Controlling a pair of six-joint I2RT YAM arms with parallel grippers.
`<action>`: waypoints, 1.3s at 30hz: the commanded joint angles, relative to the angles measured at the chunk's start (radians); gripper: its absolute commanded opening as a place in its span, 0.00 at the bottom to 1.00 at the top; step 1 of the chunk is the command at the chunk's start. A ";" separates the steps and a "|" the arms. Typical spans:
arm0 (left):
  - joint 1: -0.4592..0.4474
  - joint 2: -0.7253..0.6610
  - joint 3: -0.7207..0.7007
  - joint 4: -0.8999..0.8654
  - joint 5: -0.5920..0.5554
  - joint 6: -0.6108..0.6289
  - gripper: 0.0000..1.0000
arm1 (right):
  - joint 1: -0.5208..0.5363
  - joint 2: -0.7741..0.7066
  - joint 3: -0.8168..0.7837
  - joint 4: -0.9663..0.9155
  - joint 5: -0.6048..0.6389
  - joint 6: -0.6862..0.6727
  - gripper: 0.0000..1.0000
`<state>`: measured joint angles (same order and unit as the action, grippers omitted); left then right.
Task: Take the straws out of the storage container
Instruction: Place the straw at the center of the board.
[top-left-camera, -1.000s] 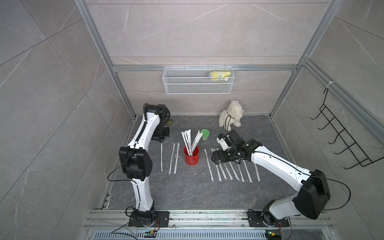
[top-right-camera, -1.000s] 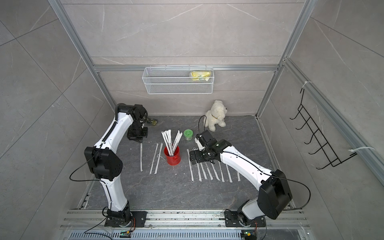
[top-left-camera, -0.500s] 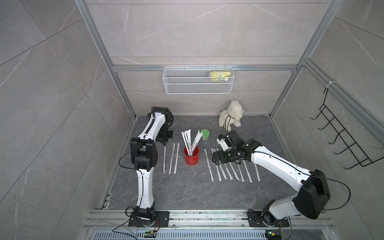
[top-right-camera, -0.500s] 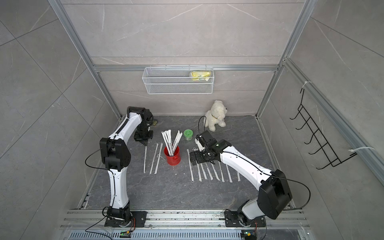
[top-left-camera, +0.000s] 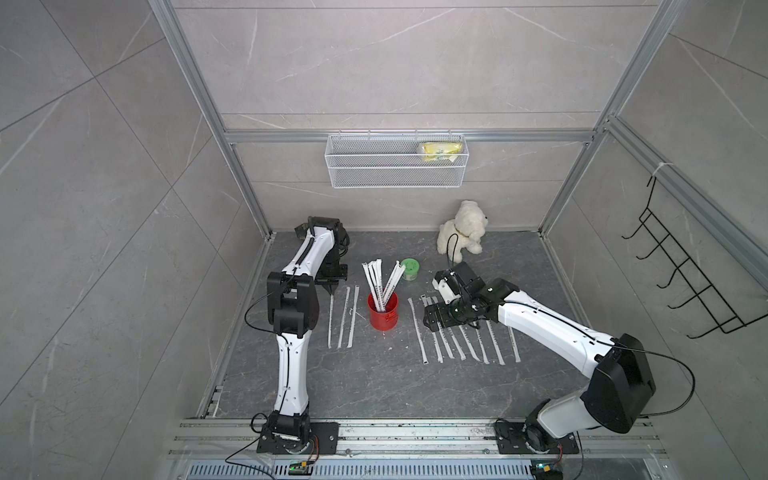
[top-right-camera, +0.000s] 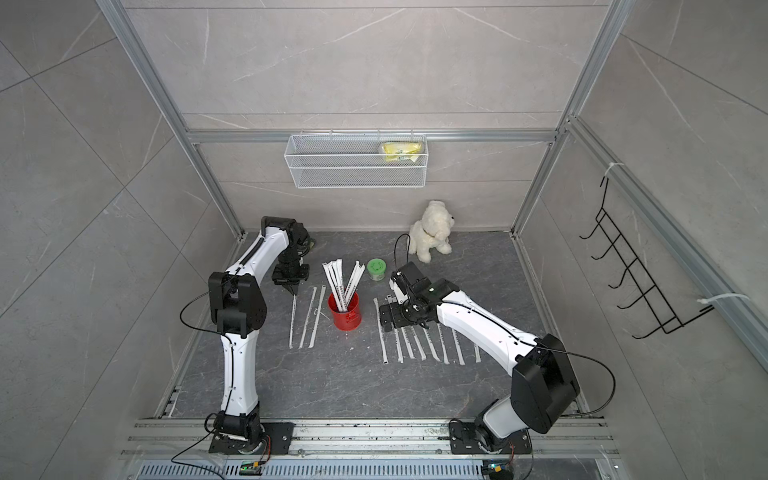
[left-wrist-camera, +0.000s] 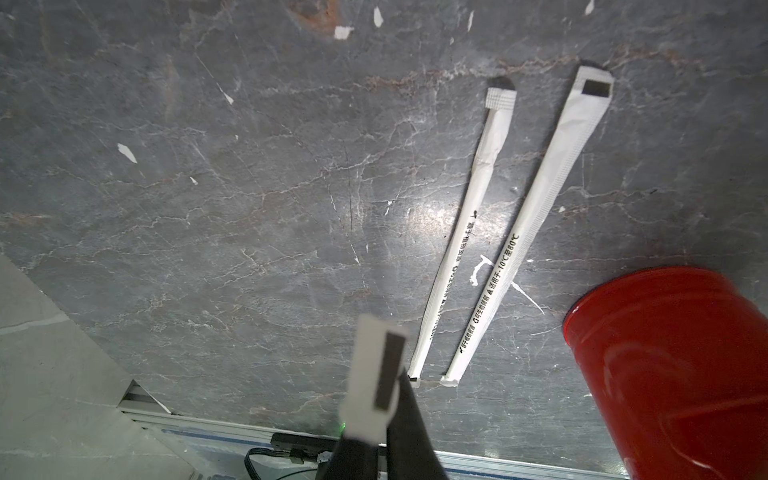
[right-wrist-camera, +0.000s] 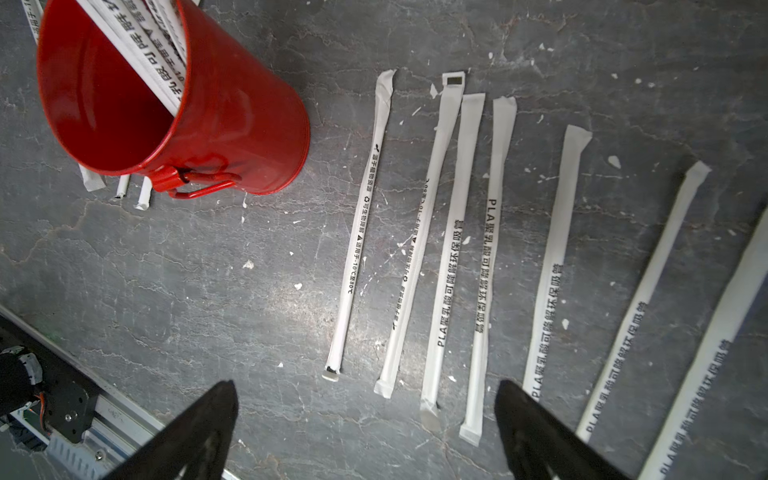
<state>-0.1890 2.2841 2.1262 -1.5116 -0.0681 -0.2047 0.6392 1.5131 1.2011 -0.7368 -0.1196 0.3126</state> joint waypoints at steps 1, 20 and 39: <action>0.008 0.006 0.021 -0.010 0.023 0.031 0.08 | -0.005 0.012 -0.011 -0.001 0.003 -0.015 1.00; 0.012 0.039 0.009 0.047 0.036 0.033 0.09 | -0.004 0.039 0.005 -0.004 0.003 -0.017 1.00; 0.018 0.085 -0.028 0.086 0.037 0.040 0.15 | -0.003 0.060 0.009 0.002 -0.005 -0.015 1.00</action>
<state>-0.1768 2.3714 2.0995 -1.4136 -0.0425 -0.1921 0.6392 1.5654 1.2003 -0.7364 -0.1200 0.3126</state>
